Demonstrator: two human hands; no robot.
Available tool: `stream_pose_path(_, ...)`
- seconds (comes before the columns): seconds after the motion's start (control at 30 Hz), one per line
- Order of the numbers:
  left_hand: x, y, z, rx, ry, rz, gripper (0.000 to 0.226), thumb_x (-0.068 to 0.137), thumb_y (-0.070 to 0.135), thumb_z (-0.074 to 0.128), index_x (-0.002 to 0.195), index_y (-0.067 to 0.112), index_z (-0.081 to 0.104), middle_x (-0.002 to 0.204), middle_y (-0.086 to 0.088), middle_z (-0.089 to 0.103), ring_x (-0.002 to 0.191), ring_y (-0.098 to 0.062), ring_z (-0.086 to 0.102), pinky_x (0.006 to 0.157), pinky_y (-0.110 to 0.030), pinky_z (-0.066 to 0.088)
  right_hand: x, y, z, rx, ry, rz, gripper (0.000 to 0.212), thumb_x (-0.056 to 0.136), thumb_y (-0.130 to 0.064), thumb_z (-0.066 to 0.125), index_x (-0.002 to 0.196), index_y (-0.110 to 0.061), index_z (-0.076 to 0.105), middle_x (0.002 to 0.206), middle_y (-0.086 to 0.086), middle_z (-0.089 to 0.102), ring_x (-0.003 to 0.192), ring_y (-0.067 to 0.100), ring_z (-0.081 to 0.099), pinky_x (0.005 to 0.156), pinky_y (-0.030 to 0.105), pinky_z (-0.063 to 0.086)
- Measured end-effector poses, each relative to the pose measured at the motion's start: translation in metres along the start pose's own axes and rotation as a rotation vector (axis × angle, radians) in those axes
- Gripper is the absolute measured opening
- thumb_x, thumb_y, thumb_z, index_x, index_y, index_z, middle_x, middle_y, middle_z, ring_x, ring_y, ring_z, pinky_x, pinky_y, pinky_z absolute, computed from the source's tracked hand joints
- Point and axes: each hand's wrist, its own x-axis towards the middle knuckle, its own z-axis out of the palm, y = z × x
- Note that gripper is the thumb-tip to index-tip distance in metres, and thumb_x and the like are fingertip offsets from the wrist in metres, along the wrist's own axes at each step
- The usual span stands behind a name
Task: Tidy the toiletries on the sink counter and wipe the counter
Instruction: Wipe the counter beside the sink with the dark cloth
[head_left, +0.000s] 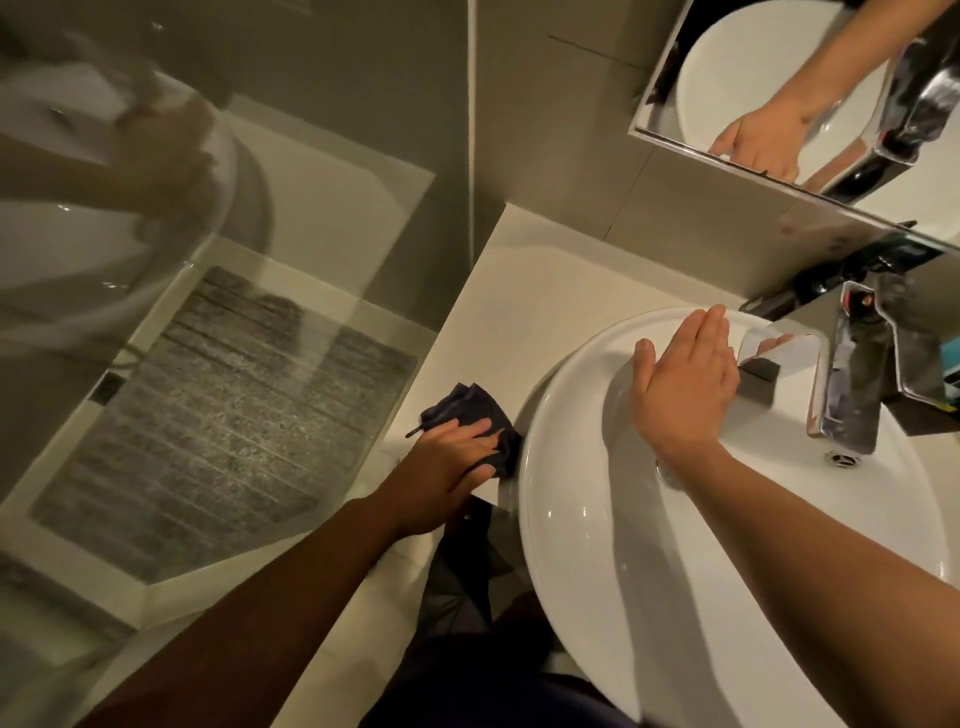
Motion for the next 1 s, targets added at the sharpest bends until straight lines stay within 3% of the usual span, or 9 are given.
stream_pose_path(0.2,-0.052,0.027,0.002,-0.106,-0.064,-0.143,0.065,0.101,0.061,0.021,0.137,0.022,0.058,0.141,0.001,0.059,0.132,-0.008,0.049,0.116,-0.032,0.031,-0.002,0.000,-0.002,0.017,-0.002,-0.013,0.076,0.106,-0.050,0.020,0.160,0.003,0.014,0.170,0.022,0.010,0.158,0.033,0.010,0.127,0.050,0.015)
stream_pose_path(0.27,-0.064,0.041,-0.007,-0.253,-0.083,-0.282,0.060,0.098,0.061,0.030,0.131,0.022,0.063,0.124,0.006,0.068,0.108,0.010,0.056,0.103,-0.023,0.042,-0.002,0.000,-0.003,0.023,-0.009,-0.013,0.076,0.106,-0.050,0.020,0.160,0.003,0.014,0.170,0.022,0.010,0.158,0.033,0.010,0.127,0.050,0.014)
stream_pose_path(0.33,-0.069,0.053,-0.019,-0.444,-0.058,-0.416,0.048,0.099,0.057,0.040,0.112,0.021,0.068,0.095,0.006,0.071,0.081,0.003,0.063,0.079,-0.028,0.052,-0.003,0.001,-0.003,0.030,-0.013,-0.013,0.076,0.106,-0.050,0.021,0.160,0.003,0.014,0.170,0.022,0.010,0.158,0.034,0.010,0.127,0.051,0.014)
stream_pose_path(0.4,-0.066,0.058,-0.034,-0.561,0.020,-0.495,0.038,0.103,0.046,0.042,0.104,0.018,0.067,0.087,0.001,0.071,0.081,-0.007,0.067,0.073,-0.027,0.053,-0.003,0.000,-0.003,0.034,-0.009,-0.010,0.076,0.106,-0.050,0.021,0.160,0.003,0.016,0.170,0.022,0.012,0.158,0.034,0.011,0.126,0.051,0.016)
stream_pose_path(0.47,-0.055,0.060,-0.051,-0.673,0.098,-0.533,0.026,0.104,0.031,0.045,0.099,0.023,0.068,0.086,0.005,0.073,0.082,-0.003,0.068,0.071,-0.014,0.050,-0.002,-0.001,-0.004,0.035,-0.008,-0.003,0.076,0.105,-0.050,0.021,0.159,0.004,0.018,0.169,0.022,0.014,0.157,0.034,0.014,0.126,0.051,0.018)
stream_pose_path(0.63,0.009,0.058,-0.102,-0.754,0.222,-0.521,0.027,0.106,0.017,0.043,0.096,0.015,0.069,0.080,0.002,0.068,0.070,0.002,0.064,0.067,-0.017,0.052,-0.003,-0.003,-0.006,0.024,-0.041,-0.001,0.077,0.104,-0.051,0.020,0.159,0.003,0.019,0.169,0.022,0.015,0.157,0.034,0.016,0.126,0.050,0.018)
stream_pose_path(0.73,0.070,0.050,-0.125,-0.730,0.222,-0.419,0.024,0.103,0.034,0.044,0.104,0.026,0.067,0.079,-0.014,0.068,0.068,-0.018,0.062,0.066,-0.036,0.051,-0.001,-0.004,-0.007,0.006,-0.053,0.001,0.078,0.103,-0.052,0.020,0.160,0.002,0.017,0.170,0.020,0.014,0.158,0.032,0.014,0.126,0.048,0.017)
stream_pose_path(0.8,0.116,0.045,-0.133,-0.684,0.178,-0.343,0.029,0.099,0.039,0.043,0.101,0.021,0.066,0.076,-0.022,0.062,0.065,-0.023,0.056,0.061,-0.038,0.047,0.001,-0.004,-0.008,-0.012,-0.072,0.011,0.078,0.104,-0.052,0.020,0.161,0.000,0.013,0.171,0.018,0.012,0.158,0.031,0.012,0.128,0.046,0.015)
stream_pose_path(1.0,0.267,0.062,-0.122,-0.458,-0.095,-0.084,0.022,0.107,0.030,0.040,0.113,0.022,0.060,0.086,0.004,0.064,0.066,0.002,0.058,0.062,-0.020,0.048,0.005,-0.004,-0.010,-0.041,-0.110,0.029,0.077,0.105,-0.052,0.025,0.163,-0.002,0.011,0.172,0.015,0.004,0.160,0.027,0.003,0.129,0.042,0.009)
